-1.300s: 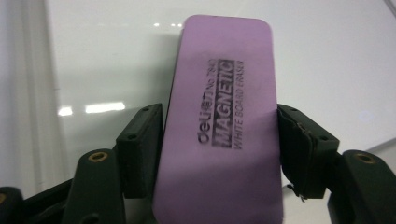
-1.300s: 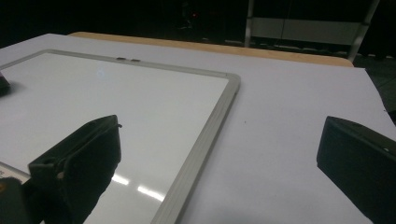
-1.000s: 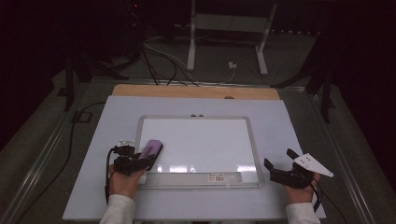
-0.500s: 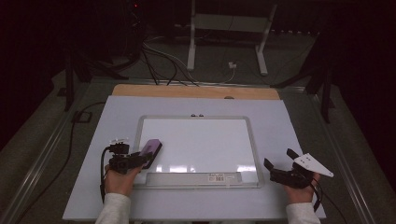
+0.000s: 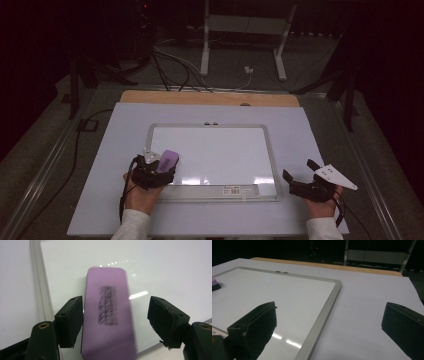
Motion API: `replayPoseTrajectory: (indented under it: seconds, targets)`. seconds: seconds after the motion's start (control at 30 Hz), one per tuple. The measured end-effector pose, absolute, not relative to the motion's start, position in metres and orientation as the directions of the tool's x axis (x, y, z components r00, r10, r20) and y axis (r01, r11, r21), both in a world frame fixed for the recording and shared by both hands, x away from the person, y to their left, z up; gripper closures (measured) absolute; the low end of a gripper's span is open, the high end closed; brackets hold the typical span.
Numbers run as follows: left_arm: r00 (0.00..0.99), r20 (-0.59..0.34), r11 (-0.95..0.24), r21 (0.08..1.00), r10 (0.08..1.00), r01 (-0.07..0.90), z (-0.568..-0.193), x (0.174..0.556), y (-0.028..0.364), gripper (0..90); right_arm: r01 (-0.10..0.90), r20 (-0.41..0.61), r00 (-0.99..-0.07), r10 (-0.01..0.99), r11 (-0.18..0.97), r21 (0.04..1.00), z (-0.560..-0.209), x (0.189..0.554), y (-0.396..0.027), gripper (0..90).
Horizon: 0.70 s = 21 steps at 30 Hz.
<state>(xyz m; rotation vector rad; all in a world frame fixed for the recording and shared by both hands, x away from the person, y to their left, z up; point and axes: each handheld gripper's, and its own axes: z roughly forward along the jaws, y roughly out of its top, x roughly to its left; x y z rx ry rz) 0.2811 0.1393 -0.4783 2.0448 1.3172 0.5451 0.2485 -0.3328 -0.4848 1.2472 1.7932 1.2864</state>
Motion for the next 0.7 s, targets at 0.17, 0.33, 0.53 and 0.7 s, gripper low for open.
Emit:
replayPoseTrajectory:
  seconds: [0.17, 0.33, 0.53, 0.7]
  targets:
    - [0.442, 0.053, -0.351, 0.695, 0.895, 0.628, -0.479, 0.28, 0.131, 37.4, 0.342, 0.056, -0.377, 0.925, 0.083, 0.936, -0.484, 0.248, -0.334, 0.1]
    - [0.42, 0.062, -0.35, 0.67, 0.905, 0.655, -0.484, 0.285, 0.133, 39.2, 0.341, 0.054, -0.379, 0.924, 0.085, 0.936, -0.484, 0.248, -0.334, 0.1]
    - [0.394, 0.029, -0.309, 0.674, 0.919, 0.671, -0.484, 0.292, 0.144, 38.9, 0.342, 0.056, -0.377, 0.924, 0.083, 0.936, -0.484, 0.248, -0.334, 0.1]
    - [0.387, 0.02, -0.298, 0.673, 0.922, 0.677, -0.484, 0.298, 0.151, 39.0, 0.341, 0.054, -0.378, 0.924, 0.085, 0.936, -0.484, 0.247, -0.334, 0.1]
